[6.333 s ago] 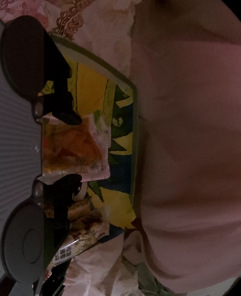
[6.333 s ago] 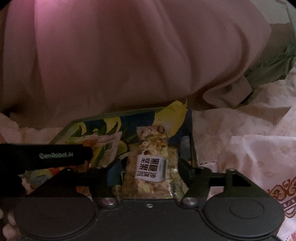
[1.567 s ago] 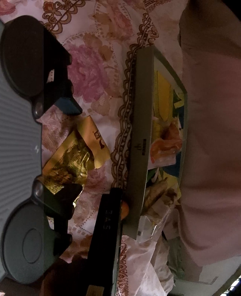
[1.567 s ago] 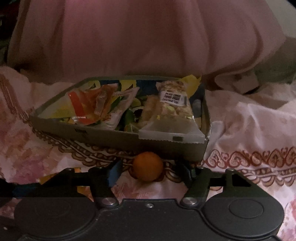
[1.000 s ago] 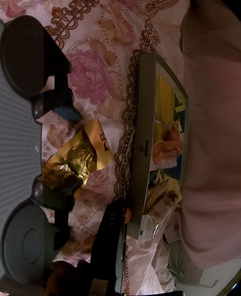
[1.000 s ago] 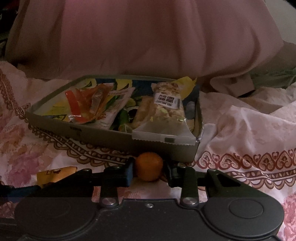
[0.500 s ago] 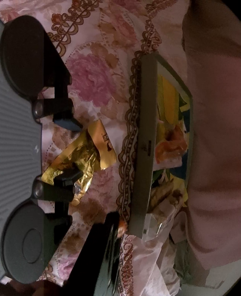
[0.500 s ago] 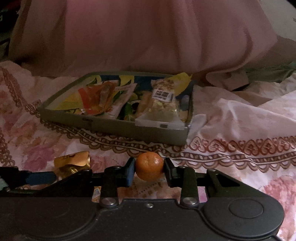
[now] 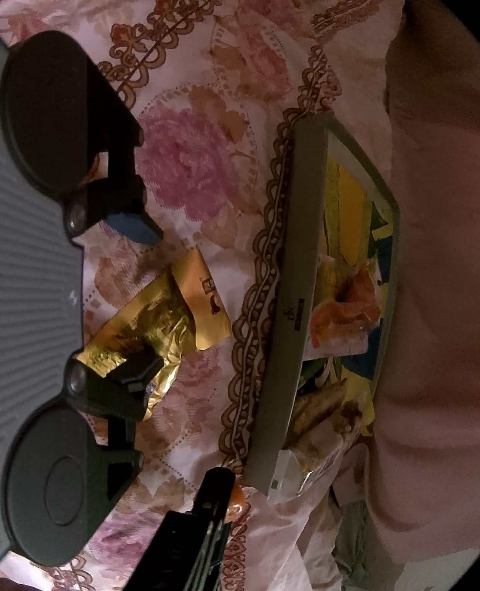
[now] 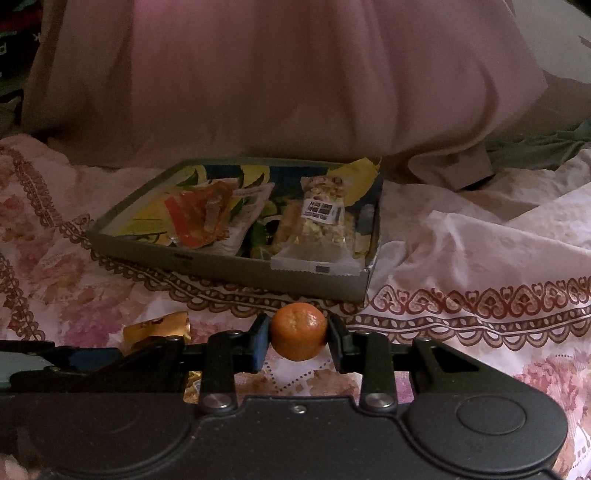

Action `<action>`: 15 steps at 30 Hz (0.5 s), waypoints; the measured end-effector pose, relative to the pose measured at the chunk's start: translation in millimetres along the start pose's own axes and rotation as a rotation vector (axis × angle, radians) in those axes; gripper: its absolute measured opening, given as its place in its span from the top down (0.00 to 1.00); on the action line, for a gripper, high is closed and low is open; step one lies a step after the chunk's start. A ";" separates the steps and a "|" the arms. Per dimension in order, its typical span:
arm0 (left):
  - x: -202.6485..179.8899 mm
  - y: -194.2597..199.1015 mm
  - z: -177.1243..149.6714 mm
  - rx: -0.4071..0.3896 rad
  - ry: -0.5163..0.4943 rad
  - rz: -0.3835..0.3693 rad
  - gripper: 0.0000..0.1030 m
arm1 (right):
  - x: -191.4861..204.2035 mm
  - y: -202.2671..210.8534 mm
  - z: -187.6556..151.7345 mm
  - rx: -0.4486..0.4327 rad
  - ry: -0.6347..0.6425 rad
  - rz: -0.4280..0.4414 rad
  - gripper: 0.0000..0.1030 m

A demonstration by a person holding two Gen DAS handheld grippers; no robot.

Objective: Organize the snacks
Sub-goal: 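Grasp the mandarin orange with right gripper while left gripper grasps the gold foil packet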

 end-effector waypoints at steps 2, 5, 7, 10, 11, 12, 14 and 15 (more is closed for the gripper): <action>-0.6 -2.8 1.3 0.004 0.014 0.000 0.26 | -1.5 0.1 1.4 -0.003 -0.006 0.002 0.66; -5.2 -8.6 3.2 0.012 0.022 0.004 0.20 | -3.3 -0.3 2.4 -0.003 -0.010 0.001 0.66; -9.1 -12.4 4.6 0.019 0.011 0.012 0.20 | -3.3 -1.3 2.7 -0.002 -0.011 0.001 0.66; -11.0 -15.7 7.1 0.024 0.013 0.017 0.22 | -3.0 -1.8 3.2 -0.002 -0.012 0.003 0.66; -11.5 -15.3 7.8 0.021 0.010 0.018 0.29 | -2.9 -1.4 3.5 -0.003 -0.013 0.003 0.66; -12.4 -13.9 8.9 0.014 -0.002 0.023 0.39 | -3.2 -0.9 3.5 -0.005 -0.014 0.004 0.66; -12.5 -11.6 11.8 0.009 -0.020 0.033 0.45 | -3.5 0.8 4.1 -0.009 -0.016 0.005 0.66; -12.2 -10.9 13.0 0.013 -0.017 0.026 0.46 | -3.6 1.5 4.5 -0.012 -0.017 0.005 0.66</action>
Point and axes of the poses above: each gripper's, at about its wrist camera, not at the fingertips, and y roughly against the way its jaws point, x to its left, z to its top, the point moved 8 cm from there along -y, roughly the way its jaws point, and after that the axes turned 6 degrees about -z, right-handed, at the moved point
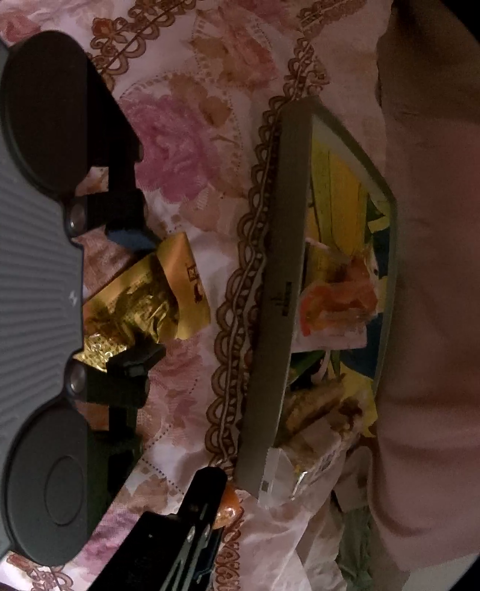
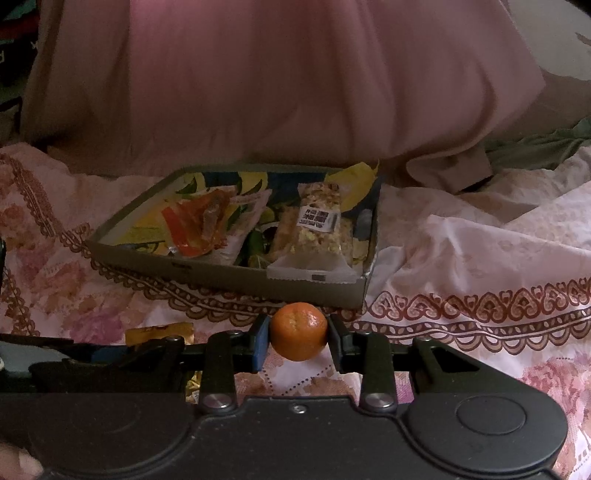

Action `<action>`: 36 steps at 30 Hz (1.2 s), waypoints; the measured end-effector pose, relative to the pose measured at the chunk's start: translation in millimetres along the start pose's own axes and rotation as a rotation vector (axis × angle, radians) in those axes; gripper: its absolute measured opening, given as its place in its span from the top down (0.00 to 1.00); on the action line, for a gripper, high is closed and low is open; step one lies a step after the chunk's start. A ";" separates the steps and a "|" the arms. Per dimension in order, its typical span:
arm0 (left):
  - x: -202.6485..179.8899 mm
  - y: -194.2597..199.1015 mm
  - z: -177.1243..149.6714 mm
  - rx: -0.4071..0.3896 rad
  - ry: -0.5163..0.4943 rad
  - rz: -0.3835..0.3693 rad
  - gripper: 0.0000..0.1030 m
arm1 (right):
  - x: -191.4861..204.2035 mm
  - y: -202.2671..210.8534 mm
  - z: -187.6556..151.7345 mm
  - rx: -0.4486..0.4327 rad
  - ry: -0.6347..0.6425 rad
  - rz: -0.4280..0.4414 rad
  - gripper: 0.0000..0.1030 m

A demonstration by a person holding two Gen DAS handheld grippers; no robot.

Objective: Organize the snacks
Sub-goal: 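Grasp the mandarin orange with right gripper while left gripper grasps the gold foil packet, then lift and carry the mandarin and gold packet over the box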

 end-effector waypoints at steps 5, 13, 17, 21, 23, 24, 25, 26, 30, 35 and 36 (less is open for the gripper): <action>3.9 8.2 2.9 -0.005 0.018 -0.012 0.57 | 0.2 3.5 2.0 -0.011 -0.004 0.002 0.66; 3.6 24.5 7.1 -0.018 -0.001 -0.012 0.67 | 2.9 7.1 2.9 -0.021 -0.002 0.006 0.66; -2.0 33.4 7.3 -0.037 -0.025 -0.021 0.70 | 1.2 10.3 5.6 -0.033 -0.010 0.006 0.66; -11.3 42.9 9.7 -0.060 -0.071 -0.037 0.86 | -2.4 13.4 7.9 -0.045 -0.021 0.001 0.66; -15.1 44.8 11.2 -0.064 -0.088 -0.041 0.88 | -4.4 13.5 8.3 -0.046 -0.028 0.001 0.66; -16.1 45.4 11.7 -0.067 -0.093 -0.039 0.90 | -5.1 13.6 8.5 -0.047 -0.030 0.000 0.66; -16.6 46.0 12.1 -0.069 -0.095 -0.040 0.90 | -5.7 14.0 8.5 -0.048 -0.031 0.000 0.66; -16.8 46.5 12.5 -0.071 -0.094 -0.041 0.91 | -5.9 14.3 8.8 -0.049 -0.032 -0.001 0.66; -17.9 49.4 13.5 -0.085 -0.096 -0.051 0.94 | -5.6 14.4 9.7 -0.053 -0.030 -0.002 0.66; -22.1 55.3 17.4 -0.113 -0.107 -0.060 0.97 | -4.0 14.5 9.9 -0.058 -0.022 -0.005 0.66; -23.5 56.1 18.1 -0.116 -0.113 -0.060 0.97 | -3.5 14.8 10.1 -0.062 -0.018 -0.005 0.66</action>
Point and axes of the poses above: each gripper's, at about its wrist camera, not at the fingertips, and y roughly against the way its jaws point, x to its left, z to its top, the point moved 8 cm from there along -y, roughly the way its jaws point, and after that the axes turned 6 degrees about -z, right-handed, at the moved point
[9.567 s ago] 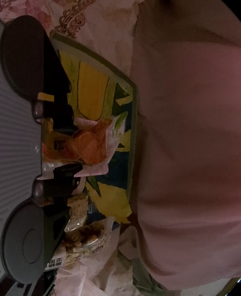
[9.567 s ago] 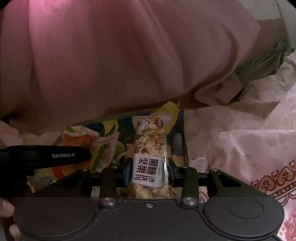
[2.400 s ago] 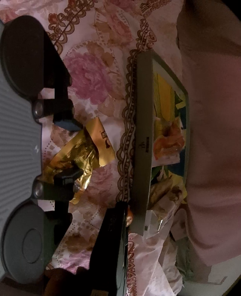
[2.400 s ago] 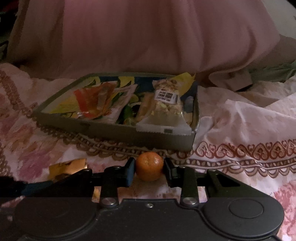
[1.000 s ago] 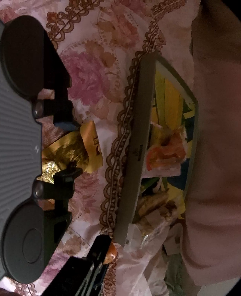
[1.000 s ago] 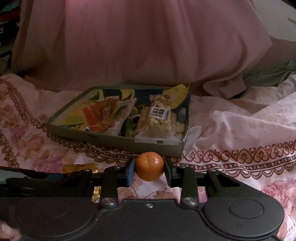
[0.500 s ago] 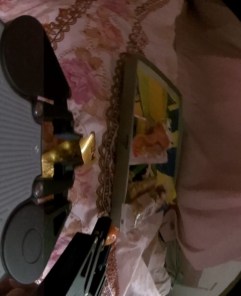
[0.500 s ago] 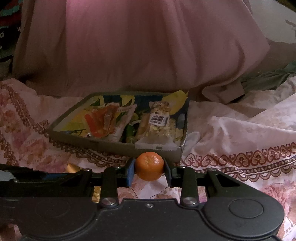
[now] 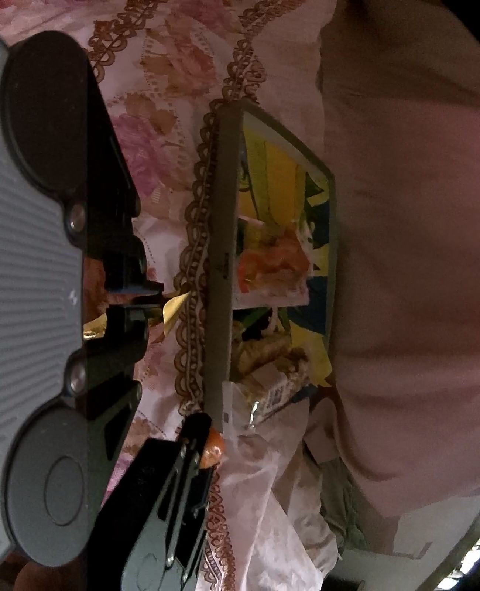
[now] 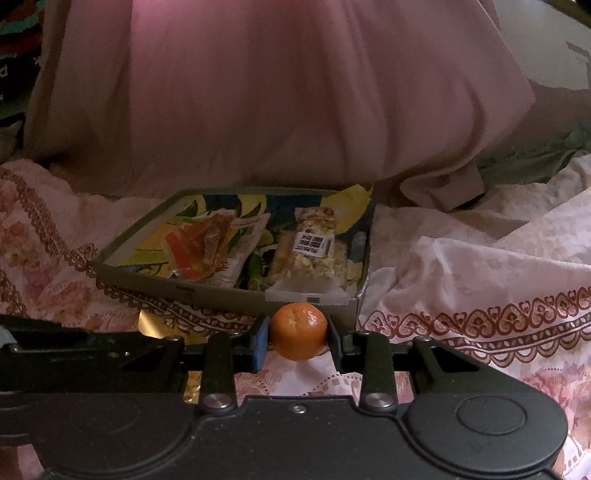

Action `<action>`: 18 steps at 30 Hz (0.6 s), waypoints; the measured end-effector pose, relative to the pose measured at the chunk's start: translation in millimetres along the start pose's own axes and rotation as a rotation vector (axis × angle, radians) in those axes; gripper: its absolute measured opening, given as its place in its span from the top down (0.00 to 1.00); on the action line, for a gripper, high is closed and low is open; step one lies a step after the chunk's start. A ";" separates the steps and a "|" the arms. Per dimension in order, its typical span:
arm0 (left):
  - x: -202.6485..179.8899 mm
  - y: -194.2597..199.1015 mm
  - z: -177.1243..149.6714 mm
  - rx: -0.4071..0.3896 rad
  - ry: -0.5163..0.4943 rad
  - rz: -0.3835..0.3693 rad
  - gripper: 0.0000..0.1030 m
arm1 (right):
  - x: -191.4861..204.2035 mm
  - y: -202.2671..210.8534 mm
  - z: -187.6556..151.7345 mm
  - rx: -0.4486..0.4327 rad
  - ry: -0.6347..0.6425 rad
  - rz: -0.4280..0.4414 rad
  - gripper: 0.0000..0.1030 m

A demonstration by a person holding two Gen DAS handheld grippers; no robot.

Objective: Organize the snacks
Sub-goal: 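Lift and carry the mandarin and gold packet over the box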

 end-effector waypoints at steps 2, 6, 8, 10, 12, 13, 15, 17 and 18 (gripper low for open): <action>-2.7 1.2 2.2 -0.008 -0.017 0.004 0.98 | 1.3 1.4 0.7 -0.011 0.007 0.000 0.66; -5.1 4.7 8.2 -0.030 -0.018 0.004 0.99 | 2.4 3.7 2.6 -0.030 0.015 0.002 0.66; -5.2 6.9 11.1 -0.040 -0.013 0.002 1.00 | 2.7 4.4 2.9 -0.035 0.015 0.002 0.66; -4.3 9.9 14.5 -0.050 -0.011 0.001 1.00 | 3.4 4.4 3.4 -0.037 0.016 0.002 0.66; -2.5 12.6 17.3 -0.058 -0.013 0.005 1.00 | 3.7 4.4 3.8 -0.038 0.017 0.002 0.66; -1.8 13.8 18.5 -0.062 -0.017 0.009 1.00 | 4.0 4.4 4.1 -0.040 0.017 0.002 0.66; -1.7 16.5 20.0 -0.070 -0.034 0.016 1.00 | 4.0 4.8 4.4 -0.043 0.017 0.001 0.66; -2.5 19.5 20.7 -0.078 -0.054 0.020 1.00 | 4.2 5.3 4.6 -0.044 0.017 0.000 0.66; -2.9 20.3 21.1 -0.080 -0.058 0.021 1.00 | 4.3 5.4 4.5 -0.044 0.017 0.000 0.66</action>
Point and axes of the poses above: each gripper's, at about its wrist camera, not at the fingertips, and y roughly against the way its jaws point, x to its left, z to its top, the point moved 8 cm from there along -y, roughly the way its jaws point, and after that the axes turned 6 degrees about -z, right-handed, at the moved point
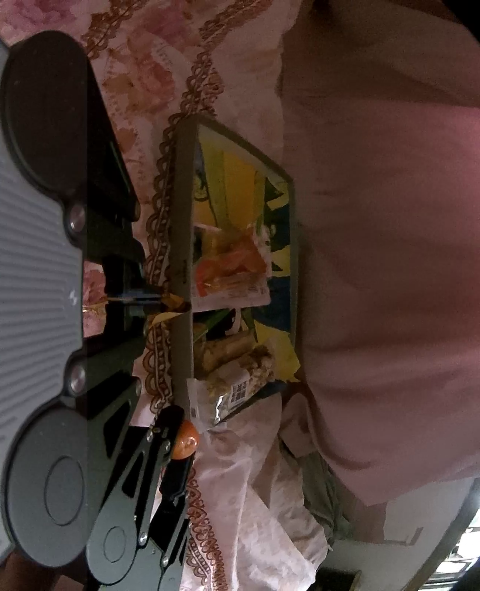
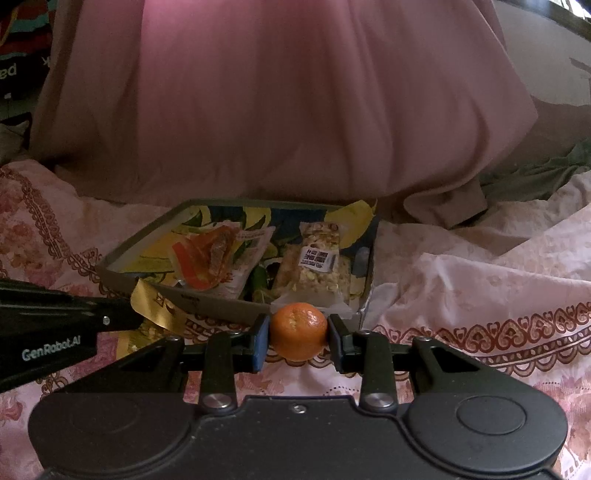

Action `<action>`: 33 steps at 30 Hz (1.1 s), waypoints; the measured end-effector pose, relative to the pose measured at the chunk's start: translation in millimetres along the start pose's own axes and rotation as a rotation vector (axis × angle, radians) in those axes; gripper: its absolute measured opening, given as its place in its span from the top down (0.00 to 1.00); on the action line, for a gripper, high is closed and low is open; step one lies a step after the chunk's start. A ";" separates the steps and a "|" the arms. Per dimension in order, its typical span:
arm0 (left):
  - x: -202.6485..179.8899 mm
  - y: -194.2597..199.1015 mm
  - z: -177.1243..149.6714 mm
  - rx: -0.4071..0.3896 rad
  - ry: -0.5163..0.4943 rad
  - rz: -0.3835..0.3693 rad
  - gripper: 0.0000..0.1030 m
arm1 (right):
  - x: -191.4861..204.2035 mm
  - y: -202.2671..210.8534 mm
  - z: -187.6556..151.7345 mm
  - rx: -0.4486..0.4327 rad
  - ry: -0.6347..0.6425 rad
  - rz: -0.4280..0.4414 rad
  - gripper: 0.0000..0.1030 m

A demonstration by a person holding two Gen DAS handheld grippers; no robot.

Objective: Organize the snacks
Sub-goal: 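Lift and carry the mandarin and gold packet over the box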

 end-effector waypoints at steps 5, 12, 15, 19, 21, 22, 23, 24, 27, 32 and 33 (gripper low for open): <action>-2.3 5.0 2.8 -0.016 -0.014 0.003 1.00 | -0.2 0.4 0.5 -0.005 0.000 0.000 0.66; -2.6 11.5 12.7 -0.049 0.007 0.005 1.00 | -3.2 7.7 8.2 -0.069 -0.024 0.002 0.66; 0.5 12.7 19.1 -0.062 0.024 0.000 1.00 | -5.7 11.4 13.0 -0.103 -0.040 0.003 0.65; 5.5 13.9 27.7 -0.081 0.041 0.004 1.00 | -7.4 12.5 15.5 -0.123 -0.053 0.003 0.65; 8.3 14.7 32.3 -0.092 0.048 0.007 1.00 | -7.1 12.0 16.3 -0.131 -0.059 0.005 0.65; 9.6 14.9 34.4 -0.097 0.053 0.007 1.00 | -6.5 12.1 16.5 -0.137 -0.061 0.008 0.65; 10.9 15.5 36.8 -0.102 0.057 0.007 1.00 | -5.9 11.3 17.1 -0.142 -0.063 0.011 0.65; 12.6 16.2 39.4 -0.109 0.062 0.008 1.00 | -5.0 10.3 17.5 -0.144 -0.064 0.013 0.65; 17.0 17.2 46.9 -0.123 0.074 0.011 1.00 | -2.3 4.8 21.0 -0.146 -0.085 0.030 0.65; 26.7 15.1 56.3 -0.125 0.091 0.021 1.00 | -0.8 -11.4 31.4 -0.174 -0.149 0.052 0.65; 29.1 14.3 58.3 -0.127 0.090 0.026 1.00 | -0.3 -14.6 33.5 -0.177 -0.159 0.053 0.65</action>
Point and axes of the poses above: each gripper's, at about its wrist camera, not at the fingertips, and y roughly against the way its jaws point, x to its left, z to its top, the point moved 8 cm from there along -y, roughly the way its jaws point, and after that the axes turned 6 degrees about -z, right-handed, at the moved point
